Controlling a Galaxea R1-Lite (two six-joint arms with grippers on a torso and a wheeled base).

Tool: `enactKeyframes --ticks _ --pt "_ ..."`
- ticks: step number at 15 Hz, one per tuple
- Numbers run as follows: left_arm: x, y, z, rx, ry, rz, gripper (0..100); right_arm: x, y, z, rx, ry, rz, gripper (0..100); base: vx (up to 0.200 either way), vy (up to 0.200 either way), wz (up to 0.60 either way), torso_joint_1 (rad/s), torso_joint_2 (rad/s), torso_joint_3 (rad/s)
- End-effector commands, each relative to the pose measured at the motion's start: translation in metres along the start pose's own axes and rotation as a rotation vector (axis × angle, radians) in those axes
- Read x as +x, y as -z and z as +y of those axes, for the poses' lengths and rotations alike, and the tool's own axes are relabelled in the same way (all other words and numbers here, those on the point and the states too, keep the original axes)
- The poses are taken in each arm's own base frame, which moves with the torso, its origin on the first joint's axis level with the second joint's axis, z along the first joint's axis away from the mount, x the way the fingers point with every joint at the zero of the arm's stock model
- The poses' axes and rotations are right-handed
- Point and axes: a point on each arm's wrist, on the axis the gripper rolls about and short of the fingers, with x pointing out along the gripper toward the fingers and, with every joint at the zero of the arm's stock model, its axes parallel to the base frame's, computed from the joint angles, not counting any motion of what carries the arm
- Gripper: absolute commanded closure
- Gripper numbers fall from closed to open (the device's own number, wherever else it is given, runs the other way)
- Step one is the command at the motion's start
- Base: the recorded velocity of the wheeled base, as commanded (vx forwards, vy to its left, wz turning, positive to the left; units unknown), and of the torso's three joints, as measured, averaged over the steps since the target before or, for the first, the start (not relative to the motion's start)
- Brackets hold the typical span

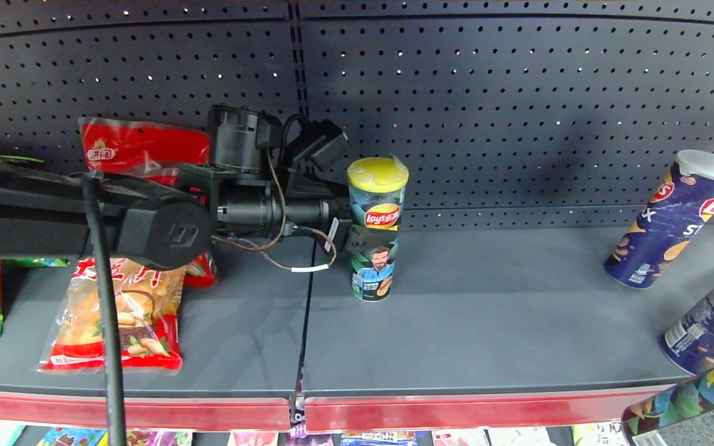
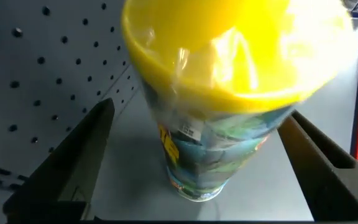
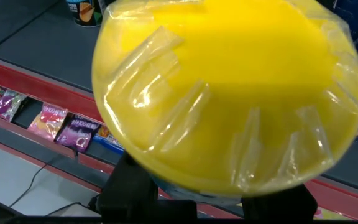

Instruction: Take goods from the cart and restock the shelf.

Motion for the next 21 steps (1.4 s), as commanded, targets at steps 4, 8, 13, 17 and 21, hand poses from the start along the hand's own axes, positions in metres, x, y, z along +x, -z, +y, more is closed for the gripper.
enactKeyframes --ticks 4,8,13,17,21 --pt "0.005 0.003 -0.003 -0.005 0.022 0.009 100 0.0 0.001 0.0 0.0 -0.002 0.003 100 0.0 0.0 0.0 0.0 0.0 0.0" --pt "-0.003 -0.006 -0.009 0.008 0.028 -0.011 100 0.0 0.001 0.0 0.0 -0.002 0.003 100 0.0 0.0 0.0 0.0 0.0 0.0" --pt "-0.029 -0.02 -0.048 0.009 0.08 -0.03 100 0.0 0.0 0.0 -0.001 -0.004 -0.001 100 0.0 0.0 0.0 0.0 0.0 0.0" --pt "-0.033 -0.01 -0.085 0.0 0.143 0.014 100 0.0 0.0 0.0 -0.002 -0.005 -0.003 100 0.0 0.0 0.0 0.0 0.0 0.0" --pt "-0.022 -0.003 -0.097 0.011 0.168 0.012 100 0.0 -0.001 0.0 -0.003 -0.008 -0.004 100 0.0 0.0 0.0 0.0 0.0 0.0"
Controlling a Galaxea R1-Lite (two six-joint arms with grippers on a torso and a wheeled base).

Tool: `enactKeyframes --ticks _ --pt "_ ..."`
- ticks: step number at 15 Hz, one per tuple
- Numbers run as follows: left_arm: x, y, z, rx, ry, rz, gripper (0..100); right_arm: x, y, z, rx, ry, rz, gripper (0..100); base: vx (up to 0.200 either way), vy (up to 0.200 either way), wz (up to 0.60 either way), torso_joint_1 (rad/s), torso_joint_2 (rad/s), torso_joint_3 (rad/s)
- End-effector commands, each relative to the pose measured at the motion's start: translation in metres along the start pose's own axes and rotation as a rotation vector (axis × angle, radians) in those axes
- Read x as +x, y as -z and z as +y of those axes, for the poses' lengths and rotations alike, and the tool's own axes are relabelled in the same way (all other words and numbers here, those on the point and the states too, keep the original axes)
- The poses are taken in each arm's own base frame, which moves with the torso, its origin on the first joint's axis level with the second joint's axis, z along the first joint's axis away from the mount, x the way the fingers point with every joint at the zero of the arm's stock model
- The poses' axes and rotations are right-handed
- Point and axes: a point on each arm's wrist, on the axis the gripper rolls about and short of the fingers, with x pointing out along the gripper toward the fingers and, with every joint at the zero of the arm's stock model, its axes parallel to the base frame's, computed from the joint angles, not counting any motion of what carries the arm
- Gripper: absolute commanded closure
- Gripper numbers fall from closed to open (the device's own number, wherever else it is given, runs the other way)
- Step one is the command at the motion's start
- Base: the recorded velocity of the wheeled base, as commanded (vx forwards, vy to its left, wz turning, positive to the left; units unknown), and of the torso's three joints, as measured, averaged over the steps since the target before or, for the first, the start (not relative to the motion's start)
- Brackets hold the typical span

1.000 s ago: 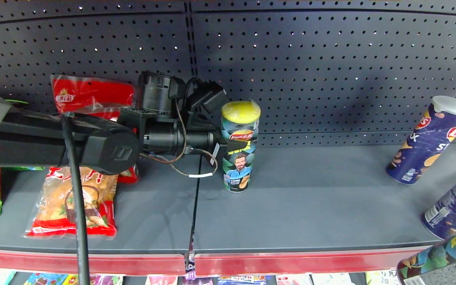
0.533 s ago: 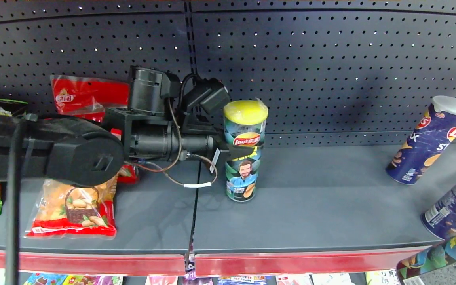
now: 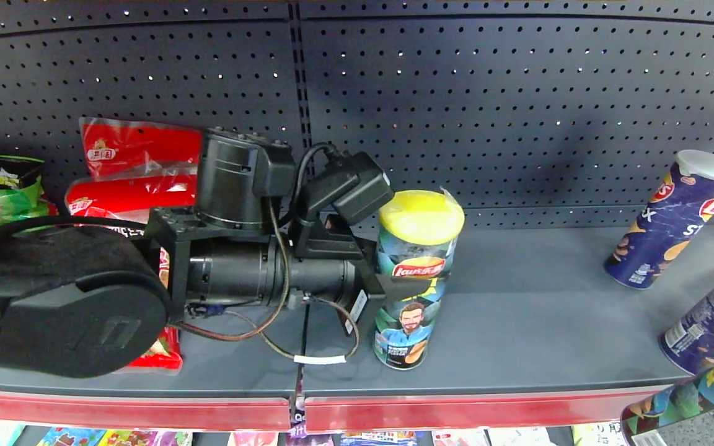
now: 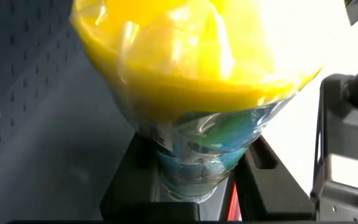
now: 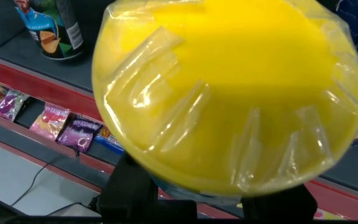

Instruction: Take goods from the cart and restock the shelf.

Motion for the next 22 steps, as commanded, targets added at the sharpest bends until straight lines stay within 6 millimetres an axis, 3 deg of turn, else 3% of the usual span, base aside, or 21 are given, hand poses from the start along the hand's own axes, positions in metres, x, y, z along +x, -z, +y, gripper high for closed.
enactKeyframes --ticks 1,21,22 --pt "0.002 0.005 -0.003 -0.001 0.008 0.006 100 0.0 0.0 0.0 0.0 -0.001 0.001 100 0.0 0.0 0.0 0.0 0.0 0.0" --pt "-0.003 0.017 -0.021 -0.02 0.052 0.041 100 0.003 -0.001 -0.001 0.003 -0.004 0.013 100 0.0 0.0 0.0 0.0 0.0 0.0" --pt "-0.003 0.017 -0.021 -0.016 0.052 0.043 0 0.003 -0.001 -0.001 0.003 -0.004 0.012 100 0.0 0.0 0.0 0.0 0.0 0.0"
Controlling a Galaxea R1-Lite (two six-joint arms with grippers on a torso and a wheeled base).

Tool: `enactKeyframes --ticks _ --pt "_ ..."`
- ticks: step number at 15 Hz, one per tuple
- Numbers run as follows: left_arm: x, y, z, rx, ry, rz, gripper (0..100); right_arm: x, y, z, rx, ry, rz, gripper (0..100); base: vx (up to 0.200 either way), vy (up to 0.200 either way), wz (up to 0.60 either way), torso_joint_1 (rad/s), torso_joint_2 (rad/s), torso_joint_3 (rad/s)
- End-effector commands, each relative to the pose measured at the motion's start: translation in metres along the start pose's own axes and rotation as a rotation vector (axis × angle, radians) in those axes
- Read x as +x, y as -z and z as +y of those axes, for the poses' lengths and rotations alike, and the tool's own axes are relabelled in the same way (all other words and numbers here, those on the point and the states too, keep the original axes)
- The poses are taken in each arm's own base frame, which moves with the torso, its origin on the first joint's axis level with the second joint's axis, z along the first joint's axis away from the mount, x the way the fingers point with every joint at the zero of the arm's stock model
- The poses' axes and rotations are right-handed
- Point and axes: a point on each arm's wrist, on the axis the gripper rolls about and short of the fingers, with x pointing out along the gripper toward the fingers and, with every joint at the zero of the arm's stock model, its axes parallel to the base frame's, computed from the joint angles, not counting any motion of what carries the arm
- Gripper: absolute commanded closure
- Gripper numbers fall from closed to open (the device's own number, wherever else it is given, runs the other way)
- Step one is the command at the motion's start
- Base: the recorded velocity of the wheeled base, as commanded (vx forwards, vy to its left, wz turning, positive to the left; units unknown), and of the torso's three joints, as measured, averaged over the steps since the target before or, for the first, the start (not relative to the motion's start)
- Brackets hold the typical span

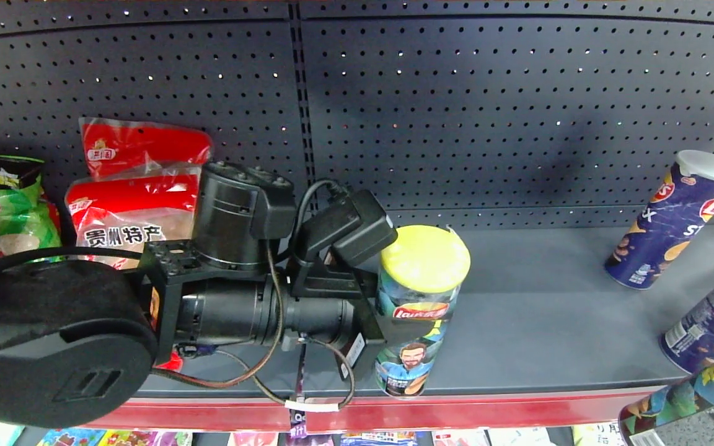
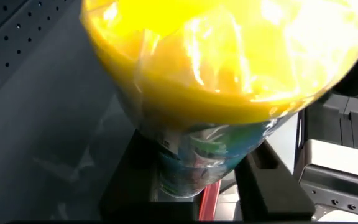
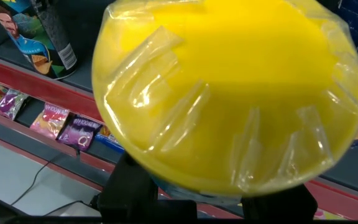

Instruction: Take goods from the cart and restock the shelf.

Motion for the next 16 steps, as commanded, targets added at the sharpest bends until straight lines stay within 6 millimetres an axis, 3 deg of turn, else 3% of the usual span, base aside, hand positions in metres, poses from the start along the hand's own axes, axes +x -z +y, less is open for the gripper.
enactKeyframes --ticks 1,5,9,13,16 --pt "0.0 0.0 0.0 0.001 -0.001 -0.001 0 0.0 0.0 0.0 0.0 -0.002 0.001 100 0.0 0.0 0.0 0.0 0.0 0.0" --pt "-0.009 0.01 -0.001 -0.015 -0.02 0.027 0 0.003 -0.006 -0.001 -0.003 -0.016 0.002 100 0.0 0.0 0.0 0.0 0.0 0.0" --pt "-0.048 0.023 -0.004 -0.044 -0.115 0.042 0 0.033 -0.046 -0.008 -0.02 -0.129 0.028 100 0.0 0.0 0.0 0.0 0.0 0.0" --pt "-0.097 0.04 -0.019 -0.086 -0.221 0.038 0 0.11 -0.093 -0.013 -0.04 -0.227 0.054 100 0.0 0.0 0.0 0.0 0.0 0.0" --pt "-0.12 0.047 -0.036 -0.11 -0.266 0.013 0 0.166 -0.113 0.004 -0.069 -0.332 0.02 100 0.0 0.0 0.0 0.0 0.0 0.0"
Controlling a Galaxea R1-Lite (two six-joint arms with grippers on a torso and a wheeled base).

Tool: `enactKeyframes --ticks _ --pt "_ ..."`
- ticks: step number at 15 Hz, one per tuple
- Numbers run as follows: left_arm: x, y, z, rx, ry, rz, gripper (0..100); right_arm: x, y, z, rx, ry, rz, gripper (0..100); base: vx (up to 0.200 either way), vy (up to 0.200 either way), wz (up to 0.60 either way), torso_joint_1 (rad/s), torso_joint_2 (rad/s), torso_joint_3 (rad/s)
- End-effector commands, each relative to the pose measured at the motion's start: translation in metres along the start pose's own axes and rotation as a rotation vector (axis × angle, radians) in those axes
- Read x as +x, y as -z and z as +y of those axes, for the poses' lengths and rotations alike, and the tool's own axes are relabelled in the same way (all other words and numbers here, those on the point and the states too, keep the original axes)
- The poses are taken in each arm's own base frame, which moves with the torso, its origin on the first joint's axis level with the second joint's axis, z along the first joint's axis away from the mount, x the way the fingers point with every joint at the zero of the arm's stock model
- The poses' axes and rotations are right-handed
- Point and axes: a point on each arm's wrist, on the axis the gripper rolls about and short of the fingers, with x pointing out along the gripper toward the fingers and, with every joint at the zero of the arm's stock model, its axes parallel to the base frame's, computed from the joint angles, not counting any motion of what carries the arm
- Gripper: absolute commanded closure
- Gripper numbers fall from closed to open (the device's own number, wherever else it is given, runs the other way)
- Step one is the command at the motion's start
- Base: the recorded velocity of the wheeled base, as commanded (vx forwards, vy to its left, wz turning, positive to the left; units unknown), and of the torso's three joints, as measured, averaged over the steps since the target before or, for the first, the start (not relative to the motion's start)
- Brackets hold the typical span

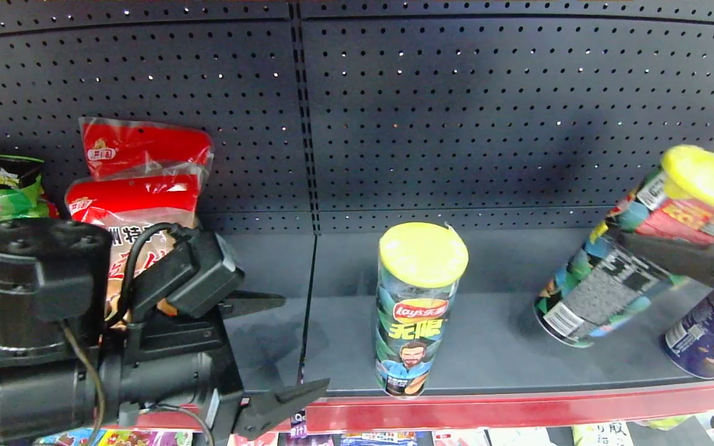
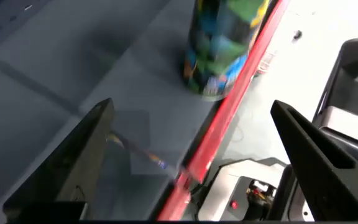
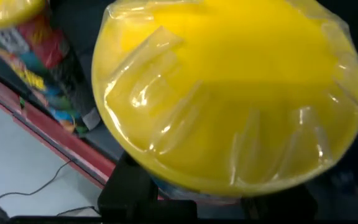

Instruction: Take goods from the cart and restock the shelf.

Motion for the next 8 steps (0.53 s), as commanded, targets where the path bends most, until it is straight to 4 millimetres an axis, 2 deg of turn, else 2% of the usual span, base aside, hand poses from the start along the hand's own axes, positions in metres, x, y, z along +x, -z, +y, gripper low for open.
enactKeyframes --ticks 1,4,8 --pt "-0.026 0.002 -0.008 0.007 -0.039 -0.053 0 0.078 -0.011 0.005 -0.009 -0.137 0.058 100 0.0 0.0 0.0 0.0 0.0 0.0" --pt "-0.029 0.001 -0.008 0.011 -0.07 -0.061 0 0.116 -0.011 0.006 -0.016 -0.206 0.087 100 0.0 0.0 0.0 0.0 0.0 0.0" --pt "-0.029 0.002 -0.008 0.007 -0.077 -0.048 0 0.15 -0.014 0.002 -0.039 -0.224 0.095 100 0.0 0.0 0.0 0.0 0.0 0.0"
